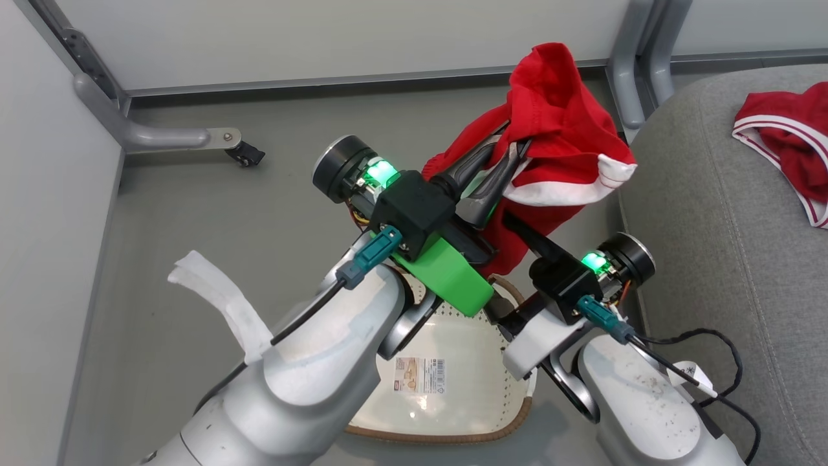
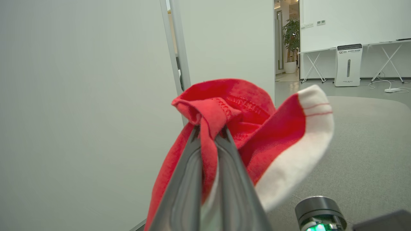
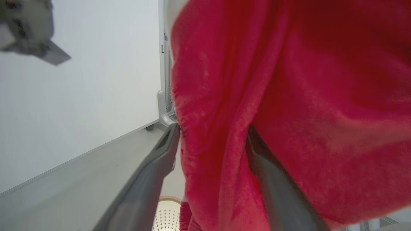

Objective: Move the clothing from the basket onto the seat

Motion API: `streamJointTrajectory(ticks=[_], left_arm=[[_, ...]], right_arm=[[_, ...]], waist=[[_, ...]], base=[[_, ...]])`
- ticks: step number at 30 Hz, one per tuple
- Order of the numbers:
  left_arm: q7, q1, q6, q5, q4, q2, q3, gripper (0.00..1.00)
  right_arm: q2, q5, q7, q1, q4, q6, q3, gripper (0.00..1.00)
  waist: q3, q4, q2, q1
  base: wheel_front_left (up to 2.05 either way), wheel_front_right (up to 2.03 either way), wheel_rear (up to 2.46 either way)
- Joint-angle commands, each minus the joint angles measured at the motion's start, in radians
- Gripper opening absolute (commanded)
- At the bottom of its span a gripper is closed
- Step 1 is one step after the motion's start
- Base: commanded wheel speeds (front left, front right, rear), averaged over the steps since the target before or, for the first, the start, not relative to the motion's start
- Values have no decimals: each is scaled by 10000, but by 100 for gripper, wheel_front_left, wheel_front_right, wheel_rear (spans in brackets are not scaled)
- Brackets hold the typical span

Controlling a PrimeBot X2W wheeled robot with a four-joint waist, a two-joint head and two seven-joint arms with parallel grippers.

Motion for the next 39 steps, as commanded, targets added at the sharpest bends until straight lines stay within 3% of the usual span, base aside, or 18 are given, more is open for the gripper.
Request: streamJointTrajectory(ticks=[1,2,3,4,11,22,23,24,25,39], left_arm=[[-38,-174,112,-100,-78,-8,-56,0],[-36,-193,179,-163,-120,-8,-108,0],[-38,-213,219,-199,-147,-6,-143,0],[-38,-232,283,-262,-178,-8,-173,0],[-36,-359,441,-309,-30,-6,-179,0],[-36,-334,298,-50,333,-5,-20,0],[-36,-336,324,-44,358,-5,-17,25],[-36,-341,342,-28,380,-5,-17,76],[-36,-359,362,6,385,-5,-14,100],[-36,-305,380,136,426,-5,52,100]], right_arm=[[-38,108,-20,-91,89,-11,-79,100],[-38,212,-20,-134,128,-11,-124,59],[-33,243,-20,-182,161,-11,-137,45],[-33,394,-20,-192,222,-11,-158,0],[-38,521,-20,-374,266,-11,-272,0],[-35,753,-20,-352,96,-11,-238,0],[-35,767,-20,-356,83,-11,-224,0],[-35,774,-20,-362,69,-11,-217,0],[-35,788,-20,-373,54,-11,-203,0],[-35,837,-21,-343,-89,-11,-157,0]], waist=[[7,-3,0,0],[19,-3,0,0],[36,-7,0,0],[55,-12,0,0],[191,-59,0,0],[209,-227,0,0],[214,-238,0,0],[219,-245,0,0],[228,-254,0,0],[208,-314,0,0]], base=[[0,0,0],[0,0,0],[0,0,0],[0,0,0],[0,0,0],[0,0,0],[0,0,0],[0,0,0],[0,0,0],[0,0,0]])
